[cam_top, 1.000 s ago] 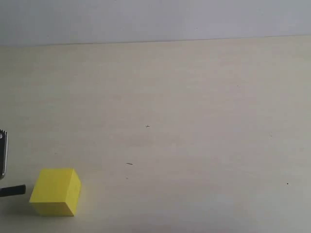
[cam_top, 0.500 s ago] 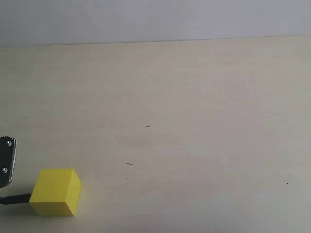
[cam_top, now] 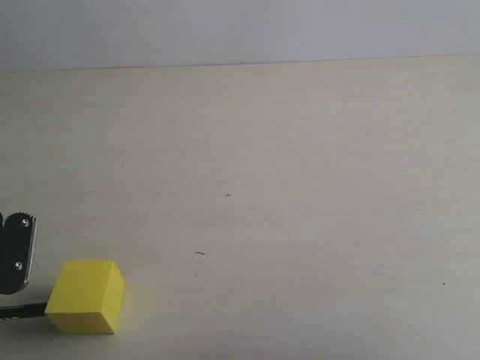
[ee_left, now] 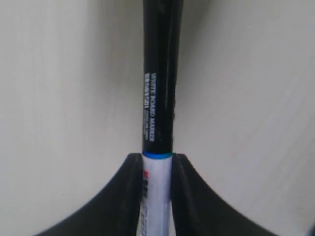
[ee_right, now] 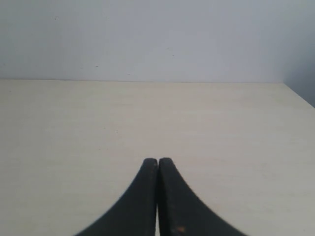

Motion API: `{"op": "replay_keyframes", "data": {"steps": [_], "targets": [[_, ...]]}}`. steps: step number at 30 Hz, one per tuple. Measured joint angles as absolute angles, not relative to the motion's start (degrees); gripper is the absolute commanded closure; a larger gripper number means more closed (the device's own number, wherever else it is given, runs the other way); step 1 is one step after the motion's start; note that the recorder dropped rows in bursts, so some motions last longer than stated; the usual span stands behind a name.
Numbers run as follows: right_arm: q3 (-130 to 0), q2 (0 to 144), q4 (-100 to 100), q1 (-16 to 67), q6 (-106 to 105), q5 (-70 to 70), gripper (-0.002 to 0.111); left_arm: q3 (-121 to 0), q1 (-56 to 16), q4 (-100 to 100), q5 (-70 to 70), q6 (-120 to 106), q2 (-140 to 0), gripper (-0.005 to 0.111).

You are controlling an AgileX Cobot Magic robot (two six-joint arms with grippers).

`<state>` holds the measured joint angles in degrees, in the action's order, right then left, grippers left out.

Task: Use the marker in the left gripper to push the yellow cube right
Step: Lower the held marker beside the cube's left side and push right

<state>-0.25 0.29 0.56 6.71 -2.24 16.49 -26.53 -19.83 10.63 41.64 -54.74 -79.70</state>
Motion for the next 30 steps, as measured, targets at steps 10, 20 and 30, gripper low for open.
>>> {"op": "replay_keyframes", "data": {"steps": [10,20,30], "targets": [[-0.25,0.29,0.67,6.71,-2.24,16.49,0.108,-28.05,-27.11,6.69,41.91,-51.03,-79.79,0.107],[-0.25,0.29,0.78,6.71,-2.24,16.49,0.108,-28.75,-26.84,5.4,40.39,-46.46,-79.79,0.107],[-0.25,0.29,0.78,6.71,-2.24,16.49,0.108,-32.01,-31.62,9.83,42.52,-40.53,-80.62,0.107]]}}
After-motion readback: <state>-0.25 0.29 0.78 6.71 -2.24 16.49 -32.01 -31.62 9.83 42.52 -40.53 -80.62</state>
